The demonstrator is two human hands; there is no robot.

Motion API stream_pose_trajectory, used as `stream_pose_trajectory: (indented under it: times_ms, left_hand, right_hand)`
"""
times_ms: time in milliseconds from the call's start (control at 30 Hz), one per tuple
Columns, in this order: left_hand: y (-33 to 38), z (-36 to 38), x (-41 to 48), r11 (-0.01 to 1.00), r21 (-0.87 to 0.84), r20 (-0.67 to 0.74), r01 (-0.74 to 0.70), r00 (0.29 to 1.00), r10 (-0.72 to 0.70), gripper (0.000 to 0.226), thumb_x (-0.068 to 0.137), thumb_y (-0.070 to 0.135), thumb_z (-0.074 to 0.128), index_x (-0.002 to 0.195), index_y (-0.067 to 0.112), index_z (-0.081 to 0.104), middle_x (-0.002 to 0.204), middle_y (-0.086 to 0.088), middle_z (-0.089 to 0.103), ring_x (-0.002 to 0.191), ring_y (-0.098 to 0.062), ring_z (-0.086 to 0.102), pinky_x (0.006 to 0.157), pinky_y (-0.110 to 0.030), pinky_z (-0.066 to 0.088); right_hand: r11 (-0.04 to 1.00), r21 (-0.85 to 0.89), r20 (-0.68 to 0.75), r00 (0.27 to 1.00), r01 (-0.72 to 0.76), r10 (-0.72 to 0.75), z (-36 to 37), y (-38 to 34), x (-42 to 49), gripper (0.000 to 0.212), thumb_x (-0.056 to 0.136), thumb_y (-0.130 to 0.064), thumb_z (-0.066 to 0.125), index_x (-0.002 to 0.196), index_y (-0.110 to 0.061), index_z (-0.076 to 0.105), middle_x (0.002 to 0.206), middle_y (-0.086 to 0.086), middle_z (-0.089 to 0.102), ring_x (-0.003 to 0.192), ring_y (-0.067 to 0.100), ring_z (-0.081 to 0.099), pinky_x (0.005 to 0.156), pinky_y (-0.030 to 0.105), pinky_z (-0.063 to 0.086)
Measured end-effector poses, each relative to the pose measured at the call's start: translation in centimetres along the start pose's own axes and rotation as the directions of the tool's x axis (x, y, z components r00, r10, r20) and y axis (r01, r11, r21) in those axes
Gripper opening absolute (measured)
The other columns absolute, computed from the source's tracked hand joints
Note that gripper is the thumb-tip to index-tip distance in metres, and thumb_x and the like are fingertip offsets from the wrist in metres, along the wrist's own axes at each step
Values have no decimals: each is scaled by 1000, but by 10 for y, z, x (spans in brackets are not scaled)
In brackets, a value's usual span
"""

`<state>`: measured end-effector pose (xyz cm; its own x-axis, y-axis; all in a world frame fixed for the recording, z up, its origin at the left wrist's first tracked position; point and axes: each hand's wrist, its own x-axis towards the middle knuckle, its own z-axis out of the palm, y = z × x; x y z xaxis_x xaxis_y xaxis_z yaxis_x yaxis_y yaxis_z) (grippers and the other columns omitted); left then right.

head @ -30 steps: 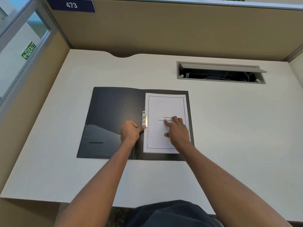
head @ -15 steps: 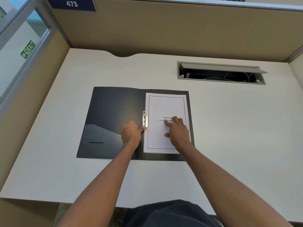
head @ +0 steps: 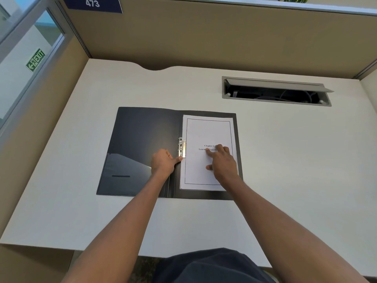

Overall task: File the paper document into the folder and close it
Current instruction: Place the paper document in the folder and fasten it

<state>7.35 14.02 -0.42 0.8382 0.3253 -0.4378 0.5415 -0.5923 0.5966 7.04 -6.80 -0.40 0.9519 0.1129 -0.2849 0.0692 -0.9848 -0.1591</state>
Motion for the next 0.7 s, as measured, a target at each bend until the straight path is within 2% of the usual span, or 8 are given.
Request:
stream_pose_trajectory:
  times_ms: [133, 267, 400, 600, 700]
  left_hand:
    - [-1, -1, 1, 999, -38, 29, 13, 1000, -12, 37, 84, 37, 83, 84, 3, 67, 83, -14, 73, 83, -32, 72, 81, -46, 62]
    - [1, 0, 0, 998, -55, 33, 14, 999, -12, 32, 83, 32, 84, 73, 11, 63, 84, -13, 73, 79, -30, 66, 77, -43, 59]
    - [2, 0, -2, 998, -68, 36, 6, 999, -3, 30, 84, 30, 84, 79, 5, 68, 84, -11, 72, 83, -29, 68, 75, -39, 56]
    - [3, -12, 0, 998, -49, 40, -37, 998, 39, 22, 88, 25, 80, 79, 8, 70, 80, -11, 74, 78, -27, 71, 80, -44, 63]
    - [4, -26, 5, 996, -41, -27, -82, 996, 81, 17, 91, 23, 76, 81, 9, 72, 84, -9, 75, 86, -28, 73, 87, -45, 61]
  right_hand:
    - [1000, 11, 2, 1000, -6, 6, 0, -1, 0, 67, 93, -27, 70, 154, -25, 43, 151, 7, 41, 140, 28, 37, 103, 39, 49]
    - [1000, 29, 2, 1000, -8, 8, 0, -1, -1, 66, 93, -26, 70, 153, -25, 43, 153, 8, 40, 142, 29, 36, 103, 39, 49]
    - [999, 44, -3, 1000, -8, 8, -1, -1, -3, 66, 93, -25, 70, 153, -25, 41, 155, 8, 40, 143, 28, 37, 103, 41, 49]
    - [997, 72, -29, 1000, -5, 8, 1, -3, -8, 62, 94, -25, 68, 151, -20, 42, 157, 8, 39, 142, 28, 40, 104, 40, 46]
    - [996, 89, -77, 997, 8, -1, 5, -8, -14, 59, 95, -25, 67, 148, -18, 43, 158, 9, 39, 144, 27, 38, 111, 38, 40]
